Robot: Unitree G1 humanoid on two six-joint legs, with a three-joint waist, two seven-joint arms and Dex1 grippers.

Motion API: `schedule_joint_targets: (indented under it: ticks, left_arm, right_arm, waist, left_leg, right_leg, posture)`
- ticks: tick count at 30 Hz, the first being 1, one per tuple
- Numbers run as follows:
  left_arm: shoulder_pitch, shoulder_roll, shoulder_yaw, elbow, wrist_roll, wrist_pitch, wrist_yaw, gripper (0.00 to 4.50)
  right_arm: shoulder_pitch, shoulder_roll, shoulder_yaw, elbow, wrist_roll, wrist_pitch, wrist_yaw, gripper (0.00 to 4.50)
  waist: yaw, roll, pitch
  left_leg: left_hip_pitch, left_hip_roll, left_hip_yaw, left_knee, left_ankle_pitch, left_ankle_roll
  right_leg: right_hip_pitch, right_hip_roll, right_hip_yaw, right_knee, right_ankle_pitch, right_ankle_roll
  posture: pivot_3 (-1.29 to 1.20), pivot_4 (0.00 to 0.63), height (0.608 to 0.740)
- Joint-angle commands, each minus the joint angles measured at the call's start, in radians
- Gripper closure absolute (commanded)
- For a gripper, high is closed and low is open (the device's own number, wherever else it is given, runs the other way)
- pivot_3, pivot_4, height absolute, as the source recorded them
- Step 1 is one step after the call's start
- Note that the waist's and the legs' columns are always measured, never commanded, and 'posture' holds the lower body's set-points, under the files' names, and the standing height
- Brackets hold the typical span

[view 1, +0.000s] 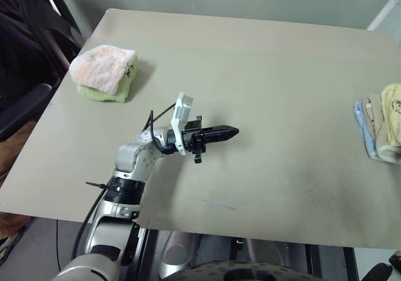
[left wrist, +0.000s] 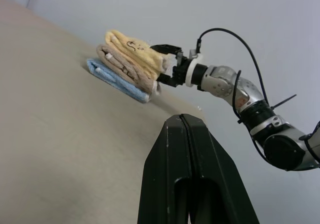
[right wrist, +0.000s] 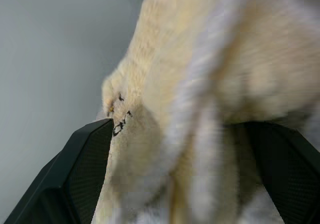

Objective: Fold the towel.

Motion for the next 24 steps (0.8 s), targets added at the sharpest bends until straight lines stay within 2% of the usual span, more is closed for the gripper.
schedule_joint_targets:
  ticks: [1,6,9,11,12,15,20,24]
  left_arm:
    - [-0.034,-0.002,0.002,0.002,-0.001,-0.011,-0.017,4.5]
    - [-0.068,-0.007,0.004,0.007,-0.009,0.003,-0.014,4.5]
    - [-0.078,-0.005,0.02,0.015,-0.001,-0.025,-0.006,4.5]
    - [-0.085,-0.021,0.04,0.025,0.002,-0.065,0.006,4.5]
    - [-0.088,-0.024,0.046,0.027,0.005,-0.085,0.002,4.5]
    - [-0.082,-0.006,0.034,0.031,0.051,-0.175,-0.037,4.5]
    - [-0.067,0.039,0.034,0.052,0.106,-0.309,-0.11,4.5]
    - [-0.039,0.098,0.017,0.091,0.192,-0.458,-0.17,3.62]
  right_arm:
    - [0.049,-0.006,-0.064,-0.113,0.094,0.006,-0.005,0.04]
    - [0.242,-0.063,-0.069,-0.251,0.201,0.115,0.084,0.04]
    - [0.406,-0.158,-0.035,-0.476,0.042,0.185,0.264,0.04]
    - [0.452,-0.196,0.0,-0.598,-0.086,0.162,0.387,0.04]
    - [0.458,-0.206,0.023,-0.646,-0.153,0.136,0.442,0.04]
    - [0.422,-0.243,0.141,-0.715,-0.335,0.072,0.572,0.04]
    - [0.335,-0.312,0.351,-0.729,-0.525,0.033,0.743,0.04]
    - [0.257,-0.329,0.521,-0.665,-0.703,-0.022,0.845,0.0]
  waist:
    - [0.0,0.0,0.0]
    - [0.002,0.0,0.0]
    - [0.001,0.002,-0.001]
    - [-0.007,0.001,0.0]
    - [-0.011,-0.001,0.0]
    - [-0.015,-0.002,0.0]
    - [-0.014,-0.002,0.001]
    - [-0.012,-0.002,0.0]
  left_leg:
    - [0.0,0.0,0.0,0.0,0.0,0.0]
    - [0.0,0.0,0.0,0.0,-0.001,-0.003]
    - [-0.001,0.0,0.001,0.0,-0.002,-0.007]
    - [0.0,0.0,0.002,0.0,-0.006,-0.013]
    - [0.0,0.001,0.002,0.0,-0.007,-0.014]
    - [0.0,0.001,0.002,0.002,-0.007,-0.009]
    - [-0.001,0.0,0.002,0.003,-0.004,-0.004]
    - [-0.001,0.0,0.002,0.003,-0.001,-0.005]
  right_leg:
    - [0.0,0.0,0.0,0.0,0.0,0.0]
    - [0.0,0.0,0.0,-0.001,-0.003,0.004]
    - [0.0,0.0,0.0,-0.001,-0.008,0.009]
    - [0.0,0.0,0.0,0.0,-0.011,0.006]
    - [0.0,0.0,0.0,0.0,-0.014,0.001]
    - [0.001,0.0,0.0,0.0,-0.013,0.0]
    - [0.001,0.0,0.001,-0.001,-0.01,0.002]
    - [0.001,0.001,0.0,0.0,-0.006,0.007]
  posture:
    - [0.0,0.15,0.733]
    - [0.0,0.15,0.733]
    - [0.0,0.15,0.733]
    - [0.0,0.15,0.733]
    - [0.0,0.15,0.733]
    - [0.0,0.15,0.733]
    - [0.0,0.15,0.733]
    - [0.0,0.15,0.733]
